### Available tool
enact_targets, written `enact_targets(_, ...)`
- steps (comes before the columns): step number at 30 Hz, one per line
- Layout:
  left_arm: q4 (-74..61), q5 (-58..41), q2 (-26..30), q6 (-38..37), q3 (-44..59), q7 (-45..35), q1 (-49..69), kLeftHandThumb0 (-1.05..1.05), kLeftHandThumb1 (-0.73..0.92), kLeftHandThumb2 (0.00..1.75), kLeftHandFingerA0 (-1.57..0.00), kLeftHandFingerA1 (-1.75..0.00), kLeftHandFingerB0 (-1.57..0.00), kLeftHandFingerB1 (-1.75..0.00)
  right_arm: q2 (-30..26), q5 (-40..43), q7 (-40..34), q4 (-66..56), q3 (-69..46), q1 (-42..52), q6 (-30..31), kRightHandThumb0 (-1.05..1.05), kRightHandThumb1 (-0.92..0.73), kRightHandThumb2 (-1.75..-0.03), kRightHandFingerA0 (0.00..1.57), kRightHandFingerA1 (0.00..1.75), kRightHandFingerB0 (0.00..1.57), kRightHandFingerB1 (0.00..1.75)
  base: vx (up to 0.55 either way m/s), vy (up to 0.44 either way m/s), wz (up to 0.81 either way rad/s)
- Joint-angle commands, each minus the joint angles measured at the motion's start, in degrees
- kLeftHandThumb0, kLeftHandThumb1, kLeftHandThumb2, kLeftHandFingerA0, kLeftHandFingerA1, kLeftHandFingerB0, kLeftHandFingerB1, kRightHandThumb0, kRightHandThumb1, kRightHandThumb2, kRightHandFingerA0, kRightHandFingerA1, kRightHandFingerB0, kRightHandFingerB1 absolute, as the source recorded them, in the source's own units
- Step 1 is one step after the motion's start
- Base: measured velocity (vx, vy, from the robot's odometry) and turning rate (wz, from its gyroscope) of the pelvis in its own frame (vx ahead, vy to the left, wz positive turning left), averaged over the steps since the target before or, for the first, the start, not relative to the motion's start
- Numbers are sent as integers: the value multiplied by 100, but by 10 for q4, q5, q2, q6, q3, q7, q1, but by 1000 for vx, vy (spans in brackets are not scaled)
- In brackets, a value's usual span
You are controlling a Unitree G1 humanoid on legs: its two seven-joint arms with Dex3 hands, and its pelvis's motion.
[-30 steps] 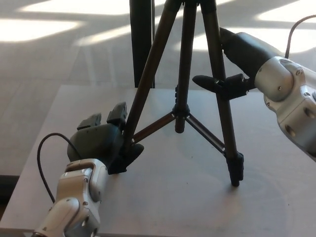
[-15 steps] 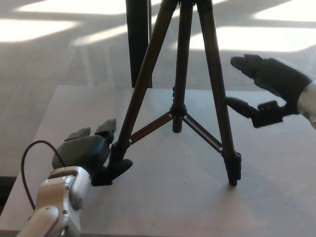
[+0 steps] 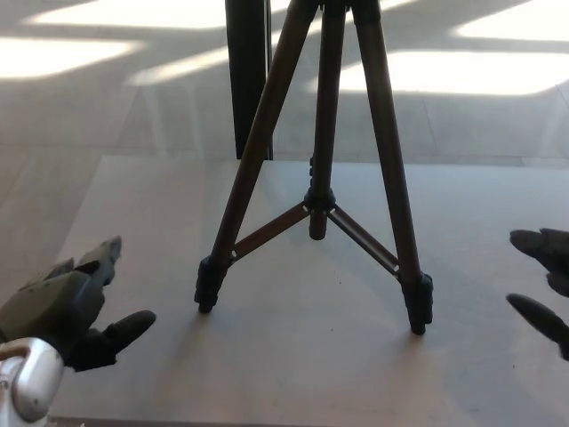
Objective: Use both hands of the robot to pick up the tripod lying in the middle of the desk and make it stand upright on the desk
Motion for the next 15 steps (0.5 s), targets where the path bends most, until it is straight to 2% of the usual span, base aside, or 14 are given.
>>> enact_targets(1,-38,-260,44,-145,341,-68,225,-101,58,69,0,0,0,-9,67,71,115,24,-532,288,-7,-97,-62,-91,0,0,0,0,0,0,0)
enact_targets(2,-41,-278,33,-122,368,-80,228,-103,60,99,0,-44,0,-37,59,71,114,59,-548,296,-32,-97,-60,-90,0,0,0,0,0,0,0)
enact_targets(3,-42,-306,20,-92,407,-96,232,-101,67,55,0,-12,0,-30,61,88,108,106,-588,283,-30,-91,-71,-62,0,0,0,0,0,0,0)
enact_targets(4,-26,-329,10,-93,436,-95,233,-101,59,96,0,-53,0,-45,63,99,99,140,-625,272,-24,-100,-60,-99,0,8,0,0,0,0,0)
enact_targets(5,9,-359,2,-119,467,-88,234,-98,57,96,0,-57,0,-52,64,107,81,183,-660,273,-45,-98,-59,-98,0,7,0,0,0,0,0)
enact_targets(7,55,-390,-7,-146,501,-82,237,-101,61,97,0,-55,0,-47,65,92,50,220,-682,300,-91,-95,-62,-97,0,9,0,0,0,0,0)
enact_targets(8,110,-416,-13,-177,541,-66,244,-101,63,99,0,-58,0,-46,61,56,1,259,-693,341,-156,-86,-60,-95,0,20,3,7,0,0,0)
enact_targets(9,134,-420,-13,-178,564,-54,252,-101,65,101,0,-61,0,-51,64,38,-38,283,-698,360,-183,-89,-57,-92,0,15,5,5,0,0,0)
enact_targets(10,145,-428,-17,-171,585,-47,255,-101,65,102,0,-61,0,-51,70,38,-68,309,-707,363,-210,-76,-63,-61,0,0,0,27,0,0,0)
enact_targets(11,159,-437,-22,-155,611,-38,260,-102,66,103,0,-62,0,-52,75,36,-102,342,-717,374,-240,-90,-56,-86,0,7,16,6,0,0,0)
enact_targets(12,160,-438,-22,-154,614,-38,260,-102,66,103,0,-62,0,-52,76,37,-105,346,-718,376,-243,-90,-56,-86,0,7,16,6,0,0,0)
enact_targets(13,174,-443,-20,-151,623,-39,259,-101,67,103,0,-62,0,-51,80,45,-113,356,-728,375,-252,-70,-63,-59,0,0,6,26,0,0,0)
enact_targets(14,219,-458,-13,-154,644,-39,253,-99,66,100,0,-64,0,-50,93,57,-153,394,-743,375,-300,-72,-51,-87,1,40,9,38,0,0,0)
enact_targets(15,296,-474,2,-162,670,-32,244,-99,66,100,0,-63,0,-51,108,69,-214,461,-749,374,-385,-72,-52,-87,2,45,8,43,0,0,0)
